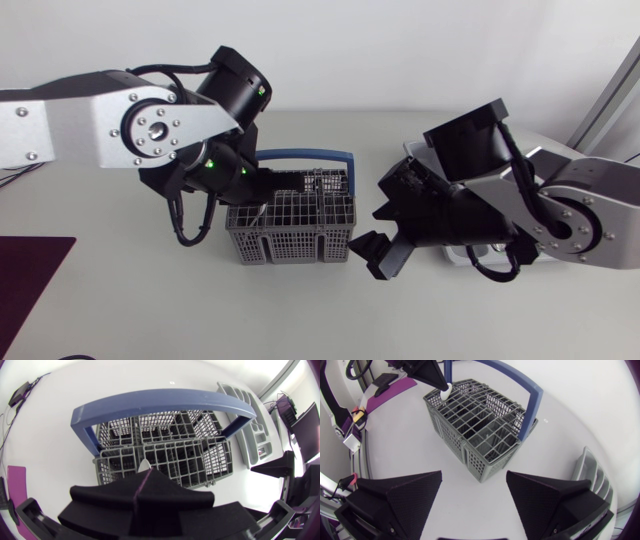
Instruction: Unload the cutlery basket into the drawer organizer.
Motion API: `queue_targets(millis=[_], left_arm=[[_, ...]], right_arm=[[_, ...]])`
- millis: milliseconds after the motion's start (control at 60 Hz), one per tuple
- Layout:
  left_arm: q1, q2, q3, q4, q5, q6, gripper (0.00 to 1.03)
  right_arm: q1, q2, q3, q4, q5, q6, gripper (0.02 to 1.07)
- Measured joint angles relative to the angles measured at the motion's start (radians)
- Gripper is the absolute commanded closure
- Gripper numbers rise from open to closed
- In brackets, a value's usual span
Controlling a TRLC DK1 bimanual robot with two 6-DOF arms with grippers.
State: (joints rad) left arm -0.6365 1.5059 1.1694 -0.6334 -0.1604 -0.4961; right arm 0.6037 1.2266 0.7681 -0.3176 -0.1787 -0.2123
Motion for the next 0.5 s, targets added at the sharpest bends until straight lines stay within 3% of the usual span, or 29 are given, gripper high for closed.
queue_targets(millis=[500], left_arm=[[0.000,-0.125,-0.059,0.068,0.033,0.026,0.93]], right_arm=[[0.010,0.000,0.000,0.008,0.004,0.000,0.15]])
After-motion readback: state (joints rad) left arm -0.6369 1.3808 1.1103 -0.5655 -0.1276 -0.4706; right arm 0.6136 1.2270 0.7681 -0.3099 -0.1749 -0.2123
